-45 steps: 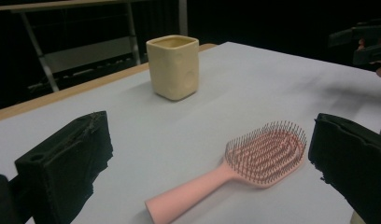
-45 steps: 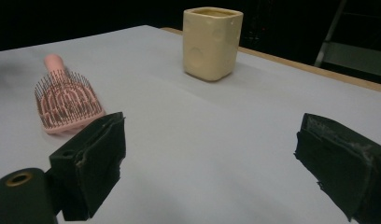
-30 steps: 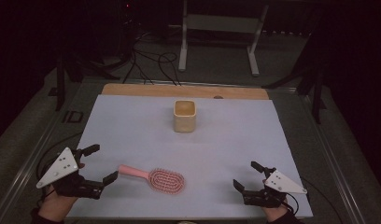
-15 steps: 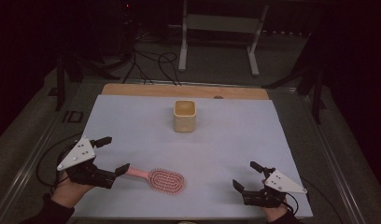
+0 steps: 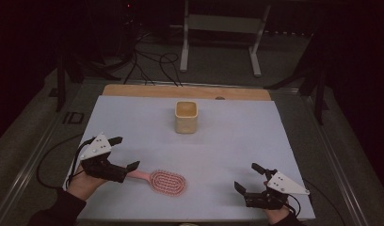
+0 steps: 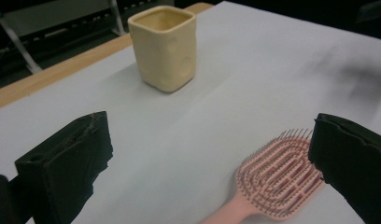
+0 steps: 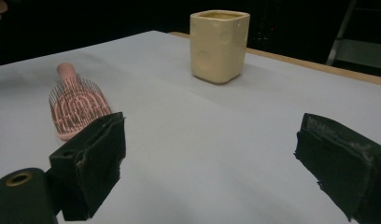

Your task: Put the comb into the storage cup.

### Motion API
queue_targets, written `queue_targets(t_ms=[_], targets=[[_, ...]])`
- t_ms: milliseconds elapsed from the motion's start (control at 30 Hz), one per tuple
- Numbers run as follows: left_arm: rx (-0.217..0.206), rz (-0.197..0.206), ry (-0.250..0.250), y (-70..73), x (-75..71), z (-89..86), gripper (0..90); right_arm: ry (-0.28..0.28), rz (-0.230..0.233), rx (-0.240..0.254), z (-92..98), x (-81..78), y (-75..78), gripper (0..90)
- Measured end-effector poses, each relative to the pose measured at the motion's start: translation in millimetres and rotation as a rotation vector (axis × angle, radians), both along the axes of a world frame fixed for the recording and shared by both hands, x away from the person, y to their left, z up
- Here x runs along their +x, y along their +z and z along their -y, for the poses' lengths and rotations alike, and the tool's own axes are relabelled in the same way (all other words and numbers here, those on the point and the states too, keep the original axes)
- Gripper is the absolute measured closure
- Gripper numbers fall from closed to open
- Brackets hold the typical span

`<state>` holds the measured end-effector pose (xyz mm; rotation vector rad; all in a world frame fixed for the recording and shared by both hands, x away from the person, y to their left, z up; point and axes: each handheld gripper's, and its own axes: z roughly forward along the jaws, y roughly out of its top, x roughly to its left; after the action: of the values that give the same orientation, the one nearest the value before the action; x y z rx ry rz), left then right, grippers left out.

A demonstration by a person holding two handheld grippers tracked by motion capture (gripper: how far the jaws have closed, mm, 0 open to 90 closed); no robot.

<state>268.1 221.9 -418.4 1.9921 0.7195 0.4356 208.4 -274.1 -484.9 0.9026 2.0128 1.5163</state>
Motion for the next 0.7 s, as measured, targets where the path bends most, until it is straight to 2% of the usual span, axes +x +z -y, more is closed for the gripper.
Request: queue_targets(t_ms=[333,433,700], targets=[[0.036,-0.045,0.015,-21.5,12.0,0.6,5.7,0.003,-0.003,0.006,0.1,0.2,-0.3,8.2],[0.051,-0.048,0.014,-26.9,14.5,0.7,9.5,0.005,-0.003,0.003,0.2,0.1,-0.5,8.3],[0.088,-0.086,0.009,-37.4,19.9,1.6,18.9,0.005,-0.006,0.008,0.9,0.7,-1.1,8.2]])
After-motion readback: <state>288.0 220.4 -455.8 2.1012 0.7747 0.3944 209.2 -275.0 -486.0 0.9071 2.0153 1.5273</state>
